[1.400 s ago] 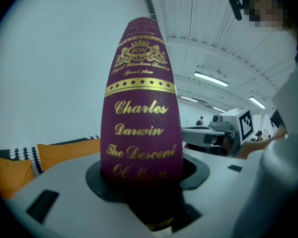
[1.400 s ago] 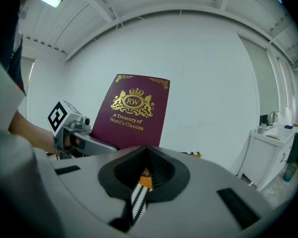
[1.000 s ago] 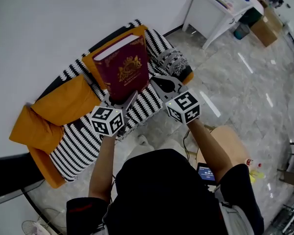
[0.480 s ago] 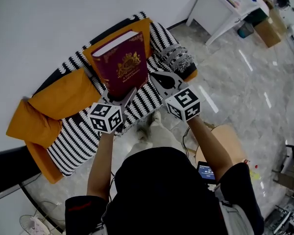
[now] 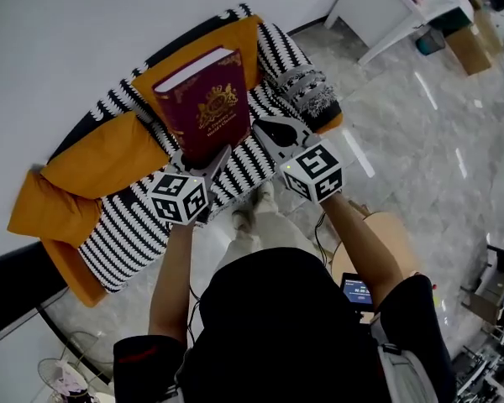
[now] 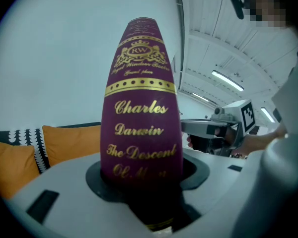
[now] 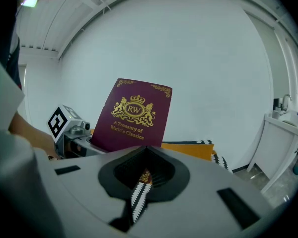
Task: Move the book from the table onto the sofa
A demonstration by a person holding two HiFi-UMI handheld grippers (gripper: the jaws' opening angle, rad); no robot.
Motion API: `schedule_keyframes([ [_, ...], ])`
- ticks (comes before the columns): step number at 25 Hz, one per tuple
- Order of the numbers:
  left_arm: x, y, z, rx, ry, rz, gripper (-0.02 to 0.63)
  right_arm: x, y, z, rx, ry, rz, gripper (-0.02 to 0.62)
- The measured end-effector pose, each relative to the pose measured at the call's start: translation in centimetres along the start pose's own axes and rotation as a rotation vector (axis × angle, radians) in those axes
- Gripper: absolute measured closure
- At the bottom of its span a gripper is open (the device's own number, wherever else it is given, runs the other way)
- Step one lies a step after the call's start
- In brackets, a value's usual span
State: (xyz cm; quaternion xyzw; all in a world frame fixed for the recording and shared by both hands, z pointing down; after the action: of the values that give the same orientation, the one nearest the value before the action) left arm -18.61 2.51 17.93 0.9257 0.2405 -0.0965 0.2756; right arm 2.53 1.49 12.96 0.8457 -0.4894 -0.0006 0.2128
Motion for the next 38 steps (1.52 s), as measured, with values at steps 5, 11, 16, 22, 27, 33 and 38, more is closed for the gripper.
schedule_keyframes([
  [5,-0.7,1.2,-0.9,-0.042,-0.023,0.011,0.362,0.9,1.0,-0.8,-0.035,0.030,0.025,0.578],
  [11,-2.2,5.8,-2.3,-0.093,-0.058,0.023,0.362,5.1,2.9,-2.9,-0.069,0.081,0.033,0.578],
  [16,-2.5,7.8,-4.2,-0.141,-0.086,0.046,0.362,7.1,3.6,-4.8,-0.099,0.115,0.043,0.578],
  [22,-2.7,10.9,-5.8,-0.173,-0.106,0.046,0.362,8.9,4.6,-7.4,-0.105,0.160,0.042,0.578],
  [27,-3.2,13.4,-7.4,-0.198,-0.110,0.043,0.362,10.9,6.0,-10.0,-0.128,0.197,0.051,0.578],
  [33,-5.0,14.5,-9.3,-0.218,-0.113,0.066,0.362,11.5,8.1,-11.7,-0.136,0.209,0.073,0.578],
  [38,-6.1,16.6,-11.8,-0.249,-0.121,0.074,0.362,13.2,9.7,-14.3,-0.148,0.231,0.078,0.578],
])
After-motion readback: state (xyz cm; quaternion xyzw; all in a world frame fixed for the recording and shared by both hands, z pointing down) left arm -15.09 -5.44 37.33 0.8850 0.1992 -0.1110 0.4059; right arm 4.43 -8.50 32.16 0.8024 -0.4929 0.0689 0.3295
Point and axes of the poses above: the fingertips, and each gripper's own axes: y forward along the fingers, x to its right, z out of its top, the point moved 10 cm from there along -y, backward along the fingers, and after that the axes turned 15 degrees about z, right-handed, at the moved point
